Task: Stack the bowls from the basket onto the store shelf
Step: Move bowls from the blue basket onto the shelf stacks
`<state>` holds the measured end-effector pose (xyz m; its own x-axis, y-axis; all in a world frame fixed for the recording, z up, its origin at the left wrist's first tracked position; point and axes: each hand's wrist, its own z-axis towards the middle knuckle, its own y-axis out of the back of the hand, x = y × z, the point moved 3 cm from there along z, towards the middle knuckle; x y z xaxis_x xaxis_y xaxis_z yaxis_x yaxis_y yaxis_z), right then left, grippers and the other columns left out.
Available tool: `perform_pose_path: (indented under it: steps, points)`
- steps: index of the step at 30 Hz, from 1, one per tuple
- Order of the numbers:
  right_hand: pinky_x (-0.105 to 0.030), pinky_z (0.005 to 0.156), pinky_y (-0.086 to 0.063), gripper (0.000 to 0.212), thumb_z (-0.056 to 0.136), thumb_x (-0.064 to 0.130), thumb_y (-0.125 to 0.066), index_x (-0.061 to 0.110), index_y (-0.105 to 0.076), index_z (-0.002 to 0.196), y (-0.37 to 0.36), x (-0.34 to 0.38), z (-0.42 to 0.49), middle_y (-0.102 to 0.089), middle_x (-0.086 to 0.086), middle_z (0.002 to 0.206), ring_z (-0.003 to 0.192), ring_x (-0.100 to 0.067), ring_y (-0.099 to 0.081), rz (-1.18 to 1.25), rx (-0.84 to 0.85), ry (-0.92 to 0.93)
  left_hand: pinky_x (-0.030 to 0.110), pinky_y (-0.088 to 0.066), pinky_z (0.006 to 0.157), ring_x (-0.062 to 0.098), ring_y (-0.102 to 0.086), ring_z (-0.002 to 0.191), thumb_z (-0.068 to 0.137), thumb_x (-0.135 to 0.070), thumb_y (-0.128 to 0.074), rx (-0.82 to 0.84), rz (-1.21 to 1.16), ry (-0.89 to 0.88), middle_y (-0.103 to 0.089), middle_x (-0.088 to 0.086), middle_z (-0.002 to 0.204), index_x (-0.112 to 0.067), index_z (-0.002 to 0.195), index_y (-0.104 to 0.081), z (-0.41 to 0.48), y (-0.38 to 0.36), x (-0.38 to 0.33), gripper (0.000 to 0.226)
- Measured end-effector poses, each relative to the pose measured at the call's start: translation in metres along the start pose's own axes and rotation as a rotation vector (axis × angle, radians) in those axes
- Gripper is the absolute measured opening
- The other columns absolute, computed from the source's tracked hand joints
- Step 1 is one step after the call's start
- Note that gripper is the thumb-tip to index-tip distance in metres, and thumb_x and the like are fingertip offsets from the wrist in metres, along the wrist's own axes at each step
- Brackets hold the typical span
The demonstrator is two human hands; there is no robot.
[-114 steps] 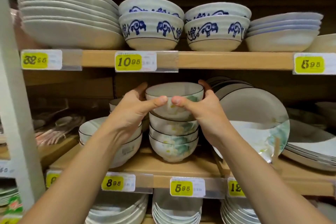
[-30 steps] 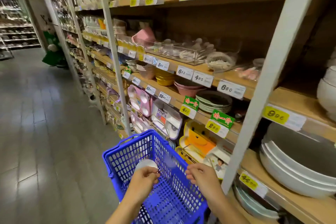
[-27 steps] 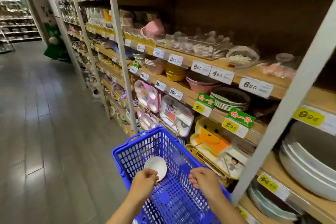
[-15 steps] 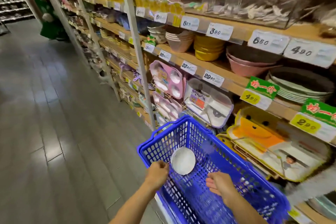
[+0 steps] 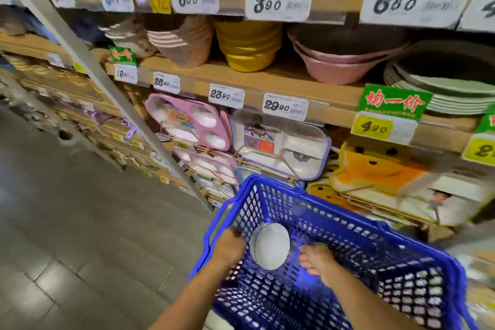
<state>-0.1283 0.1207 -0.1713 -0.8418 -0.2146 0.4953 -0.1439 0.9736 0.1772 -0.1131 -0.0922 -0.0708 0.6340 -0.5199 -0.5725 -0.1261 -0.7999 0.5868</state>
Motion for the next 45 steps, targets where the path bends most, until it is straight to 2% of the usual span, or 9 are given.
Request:
perform_pose_path:
  steps: [6,12,17,20,22,28,33,40,45]
  points:
    - [-0.024,0.049,-0.024,0.027,0.099,0.011,-0.041,0.017,-0.044,0.074,-0.026,-0.006,0.029,-0.045,-0.007,0.068,0.058,-0.018,-0.039,-0.024,-0.078,-0.042,0.033,-0.045,0.089,0.032,-0.058,0.112,0.093,-0.02,-0.052,0.174,0.213,0.027,-0.062,0.016,0.12,-0.006,0.125,-0.052,0.054,-0.035,0.009,0.035]
    - [-0.019,0.068,-0.038,0.009,0.099,0.014,-0.044,0.018,-0.052,0.095,-0.056,-0.019,0.059,-0.055,-0.006,0.101,0.077,-0.01,-0.048,-0.017,-0.043,-0.107,0.035,-0.044,0.092,0.035,-0.056,0.118,0.089,-0.01,-0.052,0.325,0.45,-0.073,-0.06,0.02,0.127,-0.006,0.145,-0.03,0.091,-0.074,0.025,0.06]
    - [-0.019,0.066,-0.046,0.046,0.093,0.001,-0.047,-0.005,-0.039,0.138,-0.093,-0.043,0.081,-0.054,-0.02,0.13,0.103,-0.025,-0.058,0.083,-0.081,-0.168,0.026,-0.04,0.097,0.024,-0.041,0.133,0.09,-0.001,-0.044,0.378,0.46,-0.215,-0.031,0.005,0.154,-0.018,0.153,-0.018,0.108,-0.096,0.042,0.071]
    - [-0.034,0.09,-0.05,0.058,0.09,0.0,-0.048,-0.002,-0.031,0.145,-0.103,-0.05,0.093,-0.048,-0.024,0.139,0.121,-0.033,-0.053,0.26,-0.165,-0.187,0.02,-0.037,0.084,0.022,-0.049,0.124,0.097,-0.007,-0.039,0.279,0.403,-0.249,-0.039,0.004,0.144,-0.029,0.153,-0.014,0.118,-0.103,0.046,0.065]
    - [-0.044,0.097,-0.047,0.056,0.09,-0.003,-0.046,-0.003,-0.033,0.144,-0.103,-0.052,0.101,-0.047,-0.026,0.139,0.124,-0.037,-0.05,0.33,-0.203,-0.2,0.027,-0.041,0.081,0.023,-0.052,0.115,0.097,-0.012,-0.039,0.214,0.439,-0.279,-0.044,0.003,0.13,-0.033,0.15,-0.023,0.122,-0.106,0.045,0.058]
    - [-0.034,0.067,-0.037,0.015,0.092,-0.002,-0.038,0.002,-0.051,0.097,-0.081,-0.054,0.081,-0.05,-0.017,0.089,0.078,-0.024,-0.051,0.32,-0.163,-0.154,0.038,-0.045,0.085,0.036,-0.058,0.103,0.088,0.001,-0.034,0.266,0.441,-0.304,-0.04,0.012,0.13,-0.037,0.146,-0.031,0.108,-0.092,0.029,0.069]
    - [-0.029,0.069,-0.053,0.031,0.099,0.007,-0.046,0.002,-0.053,0.128,-0.051,-0.044,0.042,-0.06,-0.016,0.121,0.105,-0.033,-0.06,0.459,-0.229,-0.006,0.04,-0.049,0.088,0.035,-0.056,0.11,0.088,0.005,-0.037,0.372,0.372,-0.355,-0.042,0.014,0.134,-0.037,0.145,-0.032,0.089,-0.064,0.002,0.071]
    - [-0.031,0.06,-0.057,0.031,0.101,0.023,-0.045,0.025,-0.057,0.13,-0.021,-0.011,-0.046,-0.065,-0.002,0.122,0.11,-0.026,-0.061,0.737,-0.201,0.206,0.05,-0.038,0.108,0.03,-0.036,0.136,0.091,0.005,-0.04,0.55,0.169,-0.413,-0.037,0.006,0.15,-0.023,0.151,-0.025,0.044,-0.022,-0.04,0.067]
    - [-0.039,0.074,-0.059,0.031,0.099,0.021,-0.044,0.026,-0.061,0.126,0.0,0.014,-0.099,-0.069,-0.005,0.119,0.107,-0.028,-0.065,0.895,-0.204,0.401,0.051,-0.055,0.085,0.035,-0.041,0.131,0.092,0.005,-0.041,0.657,-0.048,-0.317,-0.036,0.004,0.148,-0.032,0.148,-0.029,0.007,-0.001,-0.075,0.067]
